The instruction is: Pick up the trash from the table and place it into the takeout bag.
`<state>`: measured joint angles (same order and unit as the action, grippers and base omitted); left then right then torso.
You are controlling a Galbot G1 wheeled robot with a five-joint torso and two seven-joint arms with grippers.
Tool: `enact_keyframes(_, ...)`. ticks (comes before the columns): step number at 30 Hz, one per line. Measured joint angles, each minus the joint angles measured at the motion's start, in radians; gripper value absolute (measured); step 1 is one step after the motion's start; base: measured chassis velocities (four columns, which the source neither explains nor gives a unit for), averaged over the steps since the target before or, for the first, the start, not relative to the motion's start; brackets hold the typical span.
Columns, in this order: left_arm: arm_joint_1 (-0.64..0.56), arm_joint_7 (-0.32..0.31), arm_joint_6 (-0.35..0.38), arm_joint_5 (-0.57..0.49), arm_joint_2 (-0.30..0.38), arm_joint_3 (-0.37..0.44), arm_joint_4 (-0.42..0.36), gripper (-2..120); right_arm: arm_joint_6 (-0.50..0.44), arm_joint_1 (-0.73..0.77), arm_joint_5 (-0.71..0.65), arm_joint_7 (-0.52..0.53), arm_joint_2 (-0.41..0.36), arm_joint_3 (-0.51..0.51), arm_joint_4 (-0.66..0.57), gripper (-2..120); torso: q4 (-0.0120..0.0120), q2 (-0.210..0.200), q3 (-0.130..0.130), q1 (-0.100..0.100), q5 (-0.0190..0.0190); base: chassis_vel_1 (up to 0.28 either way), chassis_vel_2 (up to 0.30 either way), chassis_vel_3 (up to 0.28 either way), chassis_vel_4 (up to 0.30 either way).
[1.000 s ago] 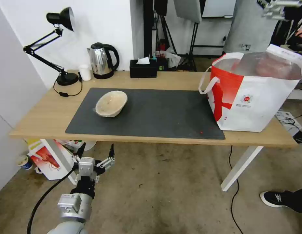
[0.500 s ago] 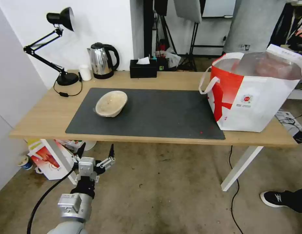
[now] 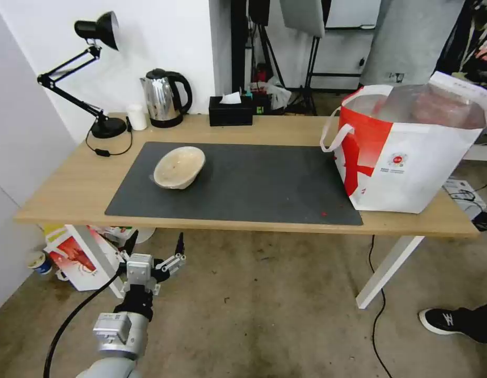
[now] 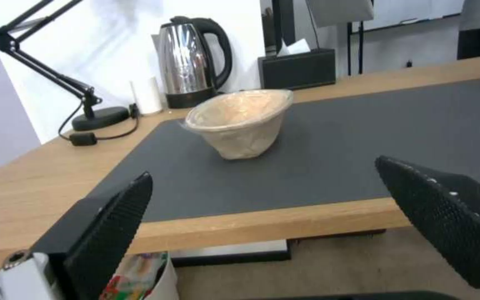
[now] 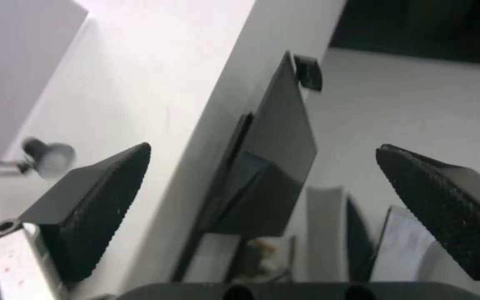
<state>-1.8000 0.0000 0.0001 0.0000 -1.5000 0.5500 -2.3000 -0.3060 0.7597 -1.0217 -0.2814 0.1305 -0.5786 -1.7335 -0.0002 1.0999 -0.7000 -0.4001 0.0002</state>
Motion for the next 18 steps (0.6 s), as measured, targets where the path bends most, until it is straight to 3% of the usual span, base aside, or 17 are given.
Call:
enact_keyframes(4,0.0,0.0,0.0,0.0,0.0,0.0,0.0,100,-0.044,0.071,-0.003,0.048,0.074,-0.032,-0.051,100,0.0002,0.0,0.0,0.0,-0.0005,0.0,0.0,0.0,0.0)
enact_keyframes(6,0.0,0.0,0.0,0.0,0.0,0.0,0.0,100,-0.023,0.191,0.02,0.199,0.188,-0.047,-0.224,100,0.0002,0.0,0.0,0.0,0.0,0.0,0.0,0.0,0.0)
enact_keyframes(7,0.0,0.0,0.0,0.0,0.0,0.0,0.0,100,-0.023,0.191,0.02,0.199,0.188,-0.047,-0.224,100,0.0002,0.0,0.0,0.0,0.0,0.0,0.0,0.0,0.0)
enact_keyframes(9,0.0,0.0,0.0,0.0,0.0,0.0,0.0,100,0.034,0.211,0.074,0.355,0.282,0.023,-0.39,100,0.0003,0.0,0.0,0.0,0.0,0.0,0.0,0.0,0.0)
enact_keyframes(10,0.0,0.0,0.0,0.0,0.0,0.0,0.0,100,0.034,0.211,0.074,0.355,0.282,0.023,-0.39,100,0.0003,0.0,0.0,0.0,0.0,0.0,0.0,0.0,0.0)
enact_keyframes(13,0.0,0.0,0.0,0.0,0.0,0.0,0.0,100,0.125,0.268,0.225,0.565,0.452,0.136,-0.612,100,0.0006,0.0,0.0,0.0,-0.0005,0.0,0.0,0.0,0.0)
enact_keyframes(18,0.0,0.0,0.0,0.0,0.0,0.0,0.0,100,0.137,0.386,0.333,0.587,0.533,0.142,-0.662,100,-0.0001,0.0,0.0,0.0,-0.0004,0.0,0.0,0.0,0.0)
